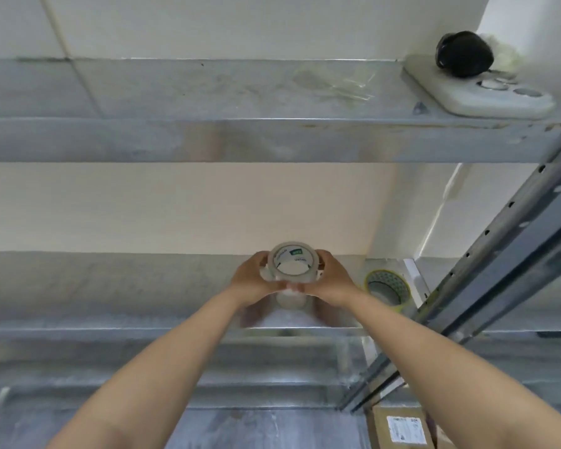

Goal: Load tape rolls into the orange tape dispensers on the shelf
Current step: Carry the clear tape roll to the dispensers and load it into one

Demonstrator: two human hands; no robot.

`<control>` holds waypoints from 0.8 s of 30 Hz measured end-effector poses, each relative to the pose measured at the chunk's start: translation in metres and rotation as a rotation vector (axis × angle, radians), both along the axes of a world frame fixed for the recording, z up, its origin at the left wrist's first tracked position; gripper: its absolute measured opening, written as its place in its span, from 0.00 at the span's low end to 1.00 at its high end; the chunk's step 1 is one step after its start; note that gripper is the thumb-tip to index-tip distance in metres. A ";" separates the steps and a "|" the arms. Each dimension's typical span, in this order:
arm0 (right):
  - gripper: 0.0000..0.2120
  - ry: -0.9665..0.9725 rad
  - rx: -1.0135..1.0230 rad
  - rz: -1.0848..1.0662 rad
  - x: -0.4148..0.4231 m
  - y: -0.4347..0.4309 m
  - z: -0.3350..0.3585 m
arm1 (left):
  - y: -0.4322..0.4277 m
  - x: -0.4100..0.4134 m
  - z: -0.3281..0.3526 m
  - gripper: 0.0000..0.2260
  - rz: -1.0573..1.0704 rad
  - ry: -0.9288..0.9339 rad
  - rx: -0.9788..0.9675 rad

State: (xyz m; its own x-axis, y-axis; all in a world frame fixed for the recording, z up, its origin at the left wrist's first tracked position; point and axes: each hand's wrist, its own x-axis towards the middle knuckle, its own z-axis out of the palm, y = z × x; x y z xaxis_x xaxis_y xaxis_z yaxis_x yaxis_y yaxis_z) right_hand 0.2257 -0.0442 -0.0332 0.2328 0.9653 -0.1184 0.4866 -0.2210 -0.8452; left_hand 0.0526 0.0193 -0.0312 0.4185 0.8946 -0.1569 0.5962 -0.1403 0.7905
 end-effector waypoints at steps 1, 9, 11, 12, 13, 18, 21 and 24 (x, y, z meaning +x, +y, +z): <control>0.36 0.013 0.012 0.031 -0.007 0.005 0.004 | -0.001 -0.009 0.005 0.30 0.042 -0.013 0.008; 0.33 0.066 0.093 0.342 -0.083 0.038 0.025 | -0.031 -0.088 0.030 0.22 0.387 -0.114 0.128; 0.33 0.064 0.110 0.433 -0.108 0.043 0.029 | -0.042 -0.110 0.032 0.26 0.483 -0.120 0.131; 0.34 0.062 0.122 0.480 -0.121 0.044 0.031 | -0.048 -0.121 0.033 0.30 0.527 -0.105 0.133; 0.34 0.057 0.136 0.528 -0.134 0.044 0.032 | -0.055 -0.132 0.033 0.32 0.570 -0.093 0.139; 0.33 0.071 0.166 0.698 -0.193 0.040 0.039 | -0.087 -0.182 0.039 0.33 0.746 -0.144 0.151; 0.28 0.095 0.149 0.740 -0.225 0.037 0.043 | -0.101 -0.208 0.045 0.27 0.808 -0.185 0.179; 0.28 0.122 0.147 0.774 -0.256 0.033 0.049 | -0.113 -0.234 0.052 0.25 0.871 -0.209 0.210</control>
State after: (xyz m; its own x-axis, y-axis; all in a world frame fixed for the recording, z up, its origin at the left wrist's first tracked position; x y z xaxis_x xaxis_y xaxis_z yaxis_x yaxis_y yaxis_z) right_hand -0.0303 -0.0108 0.0158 -0.5168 0.8551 0.0409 0.3587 0.2597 -0.8966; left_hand -0.1812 -0.0937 0.0205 -0.4153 0.9084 0.0478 0.4067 0.1384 0.9030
